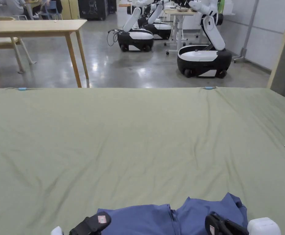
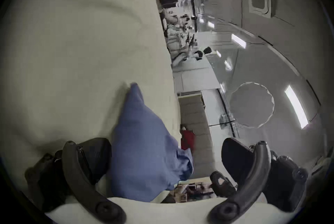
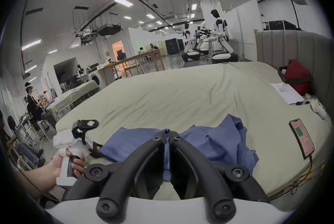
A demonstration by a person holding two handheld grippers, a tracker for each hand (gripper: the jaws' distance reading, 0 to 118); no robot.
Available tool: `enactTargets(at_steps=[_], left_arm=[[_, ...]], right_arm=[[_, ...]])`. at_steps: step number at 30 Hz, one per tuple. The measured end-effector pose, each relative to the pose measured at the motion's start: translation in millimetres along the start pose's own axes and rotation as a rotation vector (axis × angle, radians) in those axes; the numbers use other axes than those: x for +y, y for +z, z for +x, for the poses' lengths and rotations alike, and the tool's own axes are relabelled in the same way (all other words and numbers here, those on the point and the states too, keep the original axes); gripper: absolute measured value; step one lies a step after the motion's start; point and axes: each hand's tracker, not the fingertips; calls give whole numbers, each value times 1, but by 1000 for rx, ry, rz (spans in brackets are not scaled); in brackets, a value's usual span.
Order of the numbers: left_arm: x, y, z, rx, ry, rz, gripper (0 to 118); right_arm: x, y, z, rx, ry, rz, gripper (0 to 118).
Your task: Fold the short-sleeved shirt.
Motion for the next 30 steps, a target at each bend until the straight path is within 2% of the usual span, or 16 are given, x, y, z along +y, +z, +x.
enactTargets(at_steps=[2, 3, 4, 5, 6, 7, 9, 15, 17, 20, 23, 27, 30], left_arm=[[-10, -11, 10, 86, -65, -20, 114], [-13, -13, 14, 120, -78, -18, 108], [-12, -17, 12, 131, -51, -34, 95], [-11, -17, 9, 162, 15, -48, 67], [-11, -19, 4, 212, 88, -59, 14], [-14, -17, -3, 234, 125, -25, 15], [-11, -17, -3, 189, 62, -33, 15], [2, 11, 48, 293, -108, 82, 15], [17, 23, 65, 340, -228, 132, 15], [22, 30, 96, 485, -486, 154, 15], [-4, 6, 132, 573, -753, 110, 15], [-64, -66, 161, 642, -1076, -37, 15], [-113, -127, 157, 648, -1257, -243, 15]], right_arm=[[0, 1, -1, -8, -1, 1, 7], [0, 1, -1, -9, 2, 2, 7], [0, 2, -1, -10, 4, 2, 7], [0, 2, -1, -10, 4, 2, 7], [-1, 2, -1, -11, 4, 1, 7], [-2, 2, -1, -11, 5, -3, 7], [-2, 1, -3, -14, 9, -5, 7], [1, 5, -5, -21, 38, 3, 7], [1, 6, -5, -24, 42, 6, 7], [-1, 5, -3, -24, 41, 4, 7], [-2, 2, -1, -25, 31, -1, 7], [-4, 7, 2, -29, 35, -6, 7], [-7, 14, 6, -55, 65, -8, 7]])
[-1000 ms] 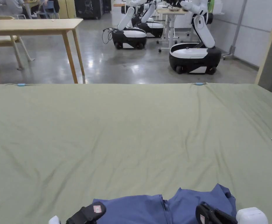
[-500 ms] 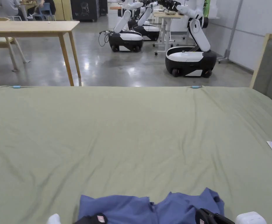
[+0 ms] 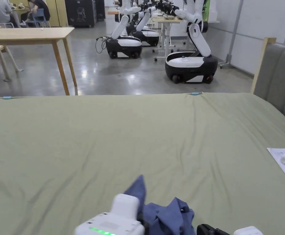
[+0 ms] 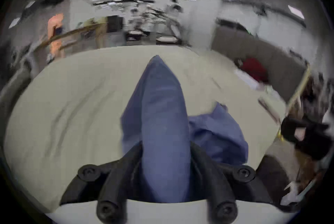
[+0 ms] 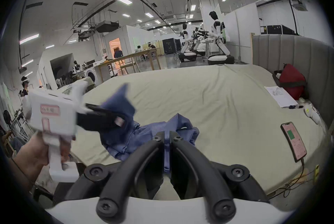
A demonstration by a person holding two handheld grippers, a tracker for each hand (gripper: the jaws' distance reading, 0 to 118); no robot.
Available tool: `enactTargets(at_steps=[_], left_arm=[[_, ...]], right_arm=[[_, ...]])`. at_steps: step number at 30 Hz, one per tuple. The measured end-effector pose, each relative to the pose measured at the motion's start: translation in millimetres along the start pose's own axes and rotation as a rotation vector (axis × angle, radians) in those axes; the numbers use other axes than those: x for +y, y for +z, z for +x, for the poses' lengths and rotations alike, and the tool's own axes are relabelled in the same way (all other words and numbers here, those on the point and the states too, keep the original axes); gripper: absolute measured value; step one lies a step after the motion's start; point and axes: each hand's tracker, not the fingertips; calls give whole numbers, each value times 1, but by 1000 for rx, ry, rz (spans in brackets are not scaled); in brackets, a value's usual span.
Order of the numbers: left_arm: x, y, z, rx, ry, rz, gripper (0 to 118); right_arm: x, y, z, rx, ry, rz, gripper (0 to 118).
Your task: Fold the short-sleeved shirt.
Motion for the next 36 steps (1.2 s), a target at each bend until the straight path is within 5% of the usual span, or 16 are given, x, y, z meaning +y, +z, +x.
enactTargets(at_steps=[2, 6, 8, 10, 12, 15, 18, 20, 22, 23, 24, 29, 36], left_arm=[[-3, -26, 33, 56, -93, -32, 15], [-9, -42, 48, 20, -64, -69, 17], [-9, -33, 37, -22, -57, -51, 38], [-4, -17, 17, -135, 59, 2, 73], [-2, 0, -7, -254, 160, 52, 77], [-5, 25, -40, -244, 323, 166, 85], [-10, 26, -64, -265, 456, 168, 84], [-15, 6, -67, -346, 507, 7, 57], [-20, -14, -48, -370, 465, -22, 49], [-21, -25, -35, -391, 447, -46, 24], [-23, -36, -23, -453, 450, -78, 17], [-24, -54, 17, -497, 403, -88, 17], [-33, 6, -51, -410, 499, 50, 17]], right_arm=[[-4, 5, 5, -17, 9, 1, 7], [-10, 14, 16, -47, 34, -5, 7], [-12, 15, 21, -51, 55, -14, 7], [-12, 15, 27, -50, 57, -15, 7], [-10, 12, 32, -41, 36, -15, 7], [-10, 11, 35, -32, 17, -3, 7], [-10, 8, 38, -13, -5, -8, 7], [-9, 3, 38, -5, -15, -18, 7], [-8, 1, 38, -2, -17, -23, 7], [-7, 0, 39, 1, -20, -29, 7], [-6, -1, 38, 3, -25, -36, 7], [1, -11, 40, 18, -47, -85, 7], [1, -76, 33, 138, -150, -168, 7]])
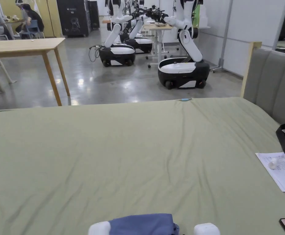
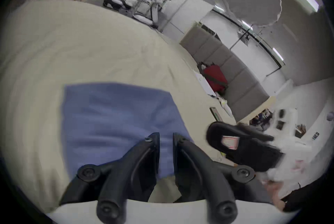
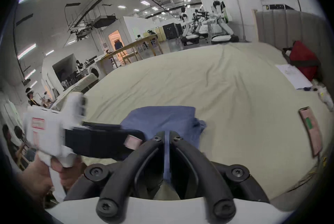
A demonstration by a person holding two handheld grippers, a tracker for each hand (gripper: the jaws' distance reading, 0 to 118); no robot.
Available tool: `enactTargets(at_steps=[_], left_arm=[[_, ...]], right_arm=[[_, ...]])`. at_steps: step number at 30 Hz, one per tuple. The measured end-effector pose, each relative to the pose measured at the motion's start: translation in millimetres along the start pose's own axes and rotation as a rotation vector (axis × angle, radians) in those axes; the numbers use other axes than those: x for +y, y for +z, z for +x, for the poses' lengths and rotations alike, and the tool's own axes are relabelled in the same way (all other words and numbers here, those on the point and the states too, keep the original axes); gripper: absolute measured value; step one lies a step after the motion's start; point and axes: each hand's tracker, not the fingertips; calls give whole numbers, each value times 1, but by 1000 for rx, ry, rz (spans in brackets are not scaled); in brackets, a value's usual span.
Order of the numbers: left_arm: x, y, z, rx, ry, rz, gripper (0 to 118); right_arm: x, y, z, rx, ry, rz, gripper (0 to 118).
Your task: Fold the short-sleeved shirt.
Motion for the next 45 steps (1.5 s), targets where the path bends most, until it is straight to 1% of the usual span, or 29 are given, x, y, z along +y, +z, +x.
enactTargets(at_steps=[1, 2, 4, 5, 6, 7, 8, 9, 11, 13, 14, 15, 16, 18, 19, 20, 21, 22, 23, 24, 26, 29, 32, 35, 38, 40, 41, 45], left_arm=[[2, 15, -9, 20, 15, 32, 18], [3, 28, -19, 44, 29, 63, 24], [3, 49, -41, 87, 83, 95, 97], [2, 53, -52, 90, 115, 82, 117], [0, 56, -64, 80, 154, 88, 118], [-1, 59, -74, 55, 201, 141, 118], [-4, 57, -82, 35, 248, 98, 118], [-6, 51, -91, 1, 297, 71, 118], [-13, 28, -103, -68, 366, 24, 118], [-24, -2, -109, -153, 426, -50, 118], [-29, -16, -104, -195, 425, -38, 118], [-29, -23, -95, -207, 390, 24, 118], [-24, -33, -89, -238, 395, 18, 118], [-22, -54, -78, -271, 474, -11, 117], [-19, -61, -74, -253, 468, -16, 113], [-17, -63, -71, -217, 463, -23, 99], [-16, -65, -71, -134, 458, -43, 45], [-17, -65, -71, -121, 460, -43, 34], [-15, -62, -73, -146, 463, -47, 34], [-13, -53, -72, -138, 454, -50, 34], [-9, -28, -73, -90, 373, -37, 34], [0, 20, -95, -49, 335, -3, 34], [15, 85, -141, 40, 278, 12, 34], [37, 156, -200, 191, 225, 4, 34], [60, 227, -265, 278, 250, 3, 34], [77, 272, -305, 357, 233, 3, 34], [84, 289, -322, 397, 217, -6, 34], [106, 348, -389, 501, 274, -33, 34]], right_arm=[[-1, -10, 1, 22, -17, -11, 7], [-2, -19, 3, 48, -37, -25, 7], [-7, -33, 10, 98, -76, -49, 7], [-10, -38, 13, 102, -83, -57, 7], [-13, -42, 16, 79, -87, -70, 7], [-16, -45, 19, 43, -88, -90, 7], [-20, -46, 21, 14, -93, -101, 7], [-23, -46, 25, 11, -107, -100, 7], [-24, -43, 33, 39, -153, -88, 7], [-22, -41, 36, 39, -160, -87, 7], [-22, -41, 35, 37, -156, -86, 7], [-21, -41, 35, 38, -148, -86, 7], [-21, -40, 34, 38, -139, -84, 7], [-21, -40, 33, 37, -126, -84, 7], [-21, -40, 33, 36, -124, -82, 7], [-21, -40, 32, 27, -122, -80, 7], [-21, -38, 32, 23, -123, -77, 7], [-20, -35, 31, 19, -123, -75, 7], [-19, -32, 30, 19, -123, -73, 7], [-19, -28, 27, 21, -116, -66, 7], [-17, -21, 19, 31, -87, -49, 7], [-14, -17, 1, 17, -48, -48, 7], [-10, -13, -25, 23, -18, -50, 7], [-11, -15, -49, 29, 12, -59, 7], [-14, -27, -71, 46, 30, -92, 7], [-17, -36, -82, 46, 36, -105, 7], [-18, -39, -87, 46, 38, -109, 7], [-22, -53, -104, 51, 22, -129, 7]])
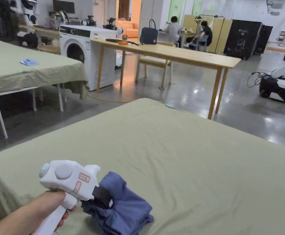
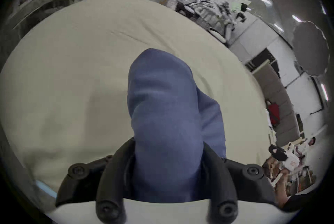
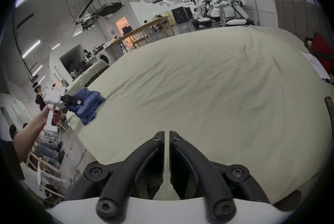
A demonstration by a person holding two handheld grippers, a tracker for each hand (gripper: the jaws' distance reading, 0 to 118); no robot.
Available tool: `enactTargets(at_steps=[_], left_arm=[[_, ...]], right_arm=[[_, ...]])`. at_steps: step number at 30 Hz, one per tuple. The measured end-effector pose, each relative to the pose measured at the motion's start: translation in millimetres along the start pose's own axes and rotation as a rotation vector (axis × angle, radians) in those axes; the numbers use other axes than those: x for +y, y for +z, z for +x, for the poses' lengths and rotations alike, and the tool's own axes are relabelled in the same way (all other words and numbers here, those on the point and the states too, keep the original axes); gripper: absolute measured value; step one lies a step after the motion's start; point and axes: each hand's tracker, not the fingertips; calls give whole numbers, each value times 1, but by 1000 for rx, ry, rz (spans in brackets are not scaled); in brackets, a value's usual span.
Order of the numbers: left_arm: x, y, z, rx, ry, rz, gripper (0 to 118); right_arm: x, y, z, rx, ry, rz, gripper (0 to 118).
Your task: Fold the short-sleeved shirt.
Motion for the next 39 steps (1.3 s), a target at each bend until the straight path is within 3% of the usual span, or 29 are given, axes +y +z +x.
enactTargets(at_steps=[6, 7, 8, 9, 10, 17, 19, 20, 21, 22, 23, 26, 29, 31, 34, 37, 39], left_arm=[[6, -1, -44, -19, 18, 4, 34], [3, -1, -43, -24, 17, 13, 39], [2, 1, -43, 5, -1, 50, 60], [-1, 5, -41, 44, -27, 70, 97], [-1, 13, -42, 66, -40, 94, 111], [-7, 98, -5, 282, -37, 303, 114], [-14, 113, 29, 306, -82, 359, 108], [-19, 118, 50, 295, -113, 378, 90], [-22, 122, 71, 302, -161, 439, 39], [-29, 121, 103, 332, -210, 496, 5], [-35, 118, 131, 386, -255, 521, 5], [-45, 108, 208, 243, -347, 604, 5], [-70, 103, 306, 264, -467, 738, 5], [-83, 103, 359, 217, -447, 884, 5], [-92, 98, 419, 106, -445, 855, 5], [-103, 97, 470, 119, -532, 883, 5], [-110, 104, 483, 91, -508, 906, 5]], right_arm=[[2, -12, -14, 1, 35, -39, 7], [4, -12, -12, 3, 34, -40, 7], [5, -13, -12, 1, 34, -41, 7], [7, -12, -12, -2, 37, -40, 7], [9, -11, -12, -5, 42, -39, 7], [17, 12, -6, -8, 68, 2, 7], [16, 21, 3, -3, 64, 15, 7], [16, 27, 6, -1, 63, 25, 7], [18, 33, 10, 0, 64, 36, 7], [21, 40, 13, 1, 69, 46, 7], [25, 46, 16, -3, 79, 61, 7], [55, 75, 19, -81, 123, 170, 7], [100, 110, 20, -122, 174, 331, 7], [132, 132, 18, -183, 197, 450, 7], [169, 152, 16, -245, 245, 549, 7], [192, 166, 11, -306, 274, 598, 7], [192, 175, 12, -315, 272, 598, 7]])
